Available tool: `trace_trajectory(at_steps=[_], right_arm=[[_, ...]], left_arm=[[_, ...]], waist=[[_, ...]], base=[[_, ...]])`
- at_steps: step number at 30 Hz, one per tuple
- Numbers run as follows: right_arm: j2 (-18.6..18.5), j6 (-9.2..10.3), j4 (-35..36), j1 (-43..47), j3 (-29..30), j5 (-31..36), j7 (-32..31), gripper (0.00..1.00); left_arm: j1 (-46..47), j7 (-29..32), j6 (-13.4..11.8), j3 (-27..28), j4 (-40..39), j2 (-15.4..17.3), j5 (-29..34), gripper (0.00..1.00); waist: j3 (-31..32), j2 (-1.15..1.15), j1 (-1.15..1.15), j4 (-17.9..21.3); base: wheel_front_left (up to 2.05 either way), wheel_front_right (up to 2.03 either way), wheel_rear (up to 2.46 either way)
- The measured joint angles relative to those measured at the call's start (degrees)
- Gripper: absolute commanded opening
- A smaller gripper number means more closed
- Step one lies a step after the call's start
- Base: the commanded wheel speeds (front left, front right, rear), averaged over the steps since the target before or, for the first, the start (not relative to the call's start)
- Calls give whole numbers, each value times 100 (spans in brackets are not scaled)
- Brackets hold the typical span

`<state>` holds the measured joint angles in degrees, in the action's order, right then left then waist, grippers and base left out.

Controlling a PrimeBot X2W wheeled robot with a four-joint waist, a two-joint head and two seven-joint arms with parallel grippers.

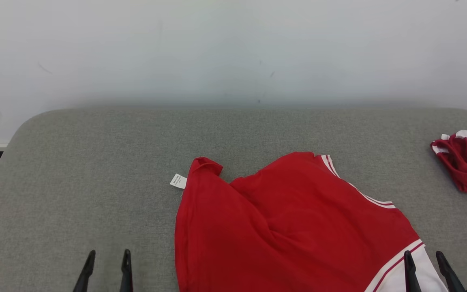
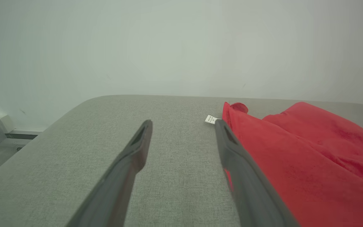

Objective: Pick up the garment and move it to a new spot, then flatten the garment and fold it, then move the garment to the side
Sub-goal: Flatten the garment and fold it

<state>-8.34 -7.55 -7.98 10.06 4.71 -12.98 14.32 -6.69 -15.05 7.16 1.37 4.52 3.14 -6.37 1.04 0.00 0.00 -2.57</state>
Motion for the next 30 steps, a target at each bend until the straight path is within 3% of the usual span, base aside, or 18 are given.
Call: trace_trajectory(at_steps=[5, 20, 30], right_arm=[[-31, 0, -94, 51, -113, -7, -23, 100], [-301, 0, -928, 74, -38, -54, -226, 100], [-409, 0, -1463, -93, -31, -64, -223, 100]], left_arm=[[10, 0, 24, -272, 190, 0, -14, 100], [47, 0, 37, -1979, 1483, 270, -553, 100], [395, 0, 36, -2376, 2284, 289, -926, 100]], waist=[[-27, 0, 0, 28], [-148, 0, 0, 123], [-281, 0, 0, 202]], base=[[0, 0, 0], [0, 0, 0], [0, 0, 0]])
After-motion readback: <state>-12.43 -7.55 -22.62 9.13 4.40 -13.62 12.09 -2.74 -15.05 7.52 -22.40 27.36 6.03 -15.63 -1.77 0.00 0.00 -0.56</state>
